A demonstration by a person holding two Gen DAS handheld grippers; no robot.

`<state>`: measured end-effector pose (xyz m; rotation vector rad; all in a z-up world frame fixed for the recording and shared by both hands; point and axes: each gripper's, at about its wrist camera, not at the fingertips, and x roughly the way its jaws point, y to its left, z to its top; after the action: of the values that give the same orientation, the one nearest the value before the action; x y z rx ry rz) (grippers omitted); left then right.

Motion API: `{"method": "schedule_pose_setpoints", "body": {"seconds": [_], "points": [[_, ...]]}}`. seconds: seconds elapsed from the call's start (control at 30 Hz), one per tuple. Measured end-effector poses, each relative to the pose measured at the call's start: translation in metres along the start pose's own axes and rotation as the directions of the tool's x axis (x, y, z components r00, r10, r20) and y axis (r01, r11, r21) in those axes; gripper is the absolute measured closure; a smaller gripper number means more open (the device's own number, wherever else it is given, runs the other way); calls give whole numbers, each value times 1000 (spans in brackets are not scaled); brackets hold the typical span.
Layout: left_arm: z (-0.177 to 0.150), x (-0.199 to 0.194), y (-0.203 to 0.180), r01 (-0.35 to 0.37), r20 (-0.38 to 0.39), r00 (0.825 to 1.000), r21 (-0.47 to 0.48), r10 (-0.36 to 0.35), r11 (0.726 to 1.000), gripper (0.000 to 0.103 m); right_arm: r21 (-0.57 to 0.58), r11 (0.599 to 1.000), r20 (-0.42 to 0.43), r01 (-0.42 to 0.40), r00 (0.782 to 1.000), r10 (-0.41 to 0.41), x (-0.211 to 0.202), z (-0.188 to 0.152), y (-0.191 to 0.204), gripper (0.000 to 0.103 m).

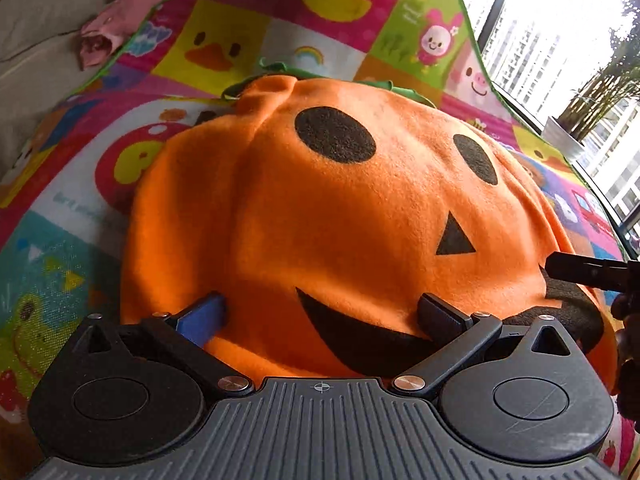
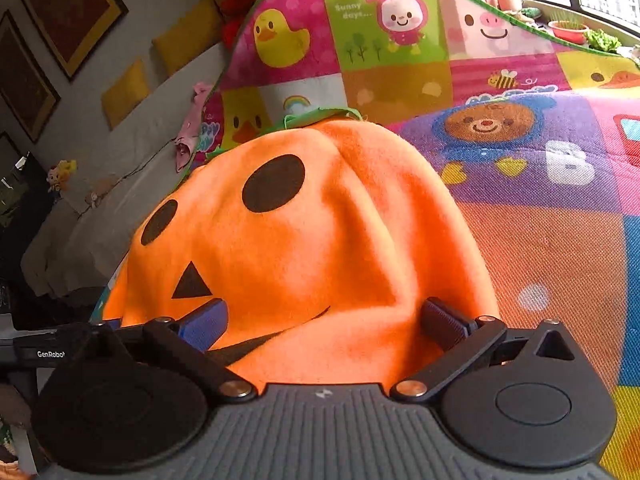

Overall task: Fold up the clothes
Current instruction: 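Lay the flipped costume flat on the mat, face up, with both grippers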

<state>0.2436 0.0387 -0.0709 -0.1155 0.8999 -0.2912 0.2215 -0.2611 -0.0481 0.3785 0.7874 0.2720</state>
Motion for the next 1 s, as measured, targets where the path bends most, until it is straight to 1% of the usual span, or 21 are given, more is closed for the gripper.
{"method": "schedule_pose_setpoints", "body": {"seconds": [0.13, 0.23, 0.3, 0.33, 0.4, 0.47, 0.5, 0.53, 0.57, 0.6, 0.67, 0.7, 0.73, 0.77, 0.8, 0.83, 0.9, 1.0], "points": [[-3, -1, 3, 18, 1, 1000, -3, -18, 1000, 0, 65, 998, 23, -18, 1000, 16, -2, -2, -6, 0], [-4, -2, 4, 36, 7, 999, -10, -36, 999, 0, 92, 995, 11, -40, 999, 39, -3, 0, -9, 0], [-7, -3, 6, 52, 19, 998, 7, -52, 999, 0, 65, 996, -9, -67, 998, 67, -3, 1, -9, 0], [-9, -3, 4, 59, 20, 998, 42, -60, 997, 0, 40, 997, -11, -72, 997, 72, -3, 0, -7, 0], [-13, -6, 4, 69, 27, 997, 79, -71, 995, 0, -17, 997, -9, -75, 997, 75, -4, -3, -3, 0], [-10, -14, 6, 74, 24, 997, 55, -76, 996, 0, -78, 996, 4, -46, 999, 47, -8, -3, 5, 0], [-5, -23, 9, 84, 56, 995, 42, -87, 996, 0, -117, 993, 19, -27, 999, 29, -11, -1, 11, 0], [2, -33, 12, 97, 96, 990, 29, -100, 995, 0, -174, 985, 56, 2, 998, 8, -17, 3, 17, 0], [10, -43, 15, 75, 145, 986, 33, -79, 997, 0, -236, 971, 101, 37, 995, -13, -23, 8, 23, 0], [19, -52, 17, 44, 196, 979, 39, -50, 998, 0, -278, 958, 128, 69, 991, -34, -26, 16, 26, 0], [40, -58, 25, -32, 254, 967, 20, 26, 999, 2, -348, 928, 173, 132, 982, -74, -29, 33, 31, 0], [51, -55, 29, -68, 261, 963, 7, 63, 998, 7, -363, 919, 182, 153, 979, -91, -24, 43, 31, 2], [61, -46, 34, -96, 251, 964, -1, 93, 995, 28, -370, 913, 187, 171, 976, -107, -17, 53, 31, 10], [68, -35, 38, -111, 229, 967, -9, 110, 994, 39, -364, 913, 180, 186, 975, -127, -7, 63, 28, 20], [74, -21, 42, -112, 203, 973, -13, 112, 994, 42, -343, 920, 171, 190, 976, -138, 4, 71, 25, 25], [78, -8, 45, -107, 179, 978, -14, 108, 994, 41, -319, 928, 162, 192, 976, -146, 14, 79, 21, 30], [79, 14, 50, -91, 146, 985, -15, 93, 996, 38, -278, 945, 156, 174, 979, -134, 34, 89, 14, 30], [73, 29, 49, -82, 115, 990, -1, 82, 997, 38, -240, 964, 88, 116, 991, -97, 61, 90, 5, 30]]}}
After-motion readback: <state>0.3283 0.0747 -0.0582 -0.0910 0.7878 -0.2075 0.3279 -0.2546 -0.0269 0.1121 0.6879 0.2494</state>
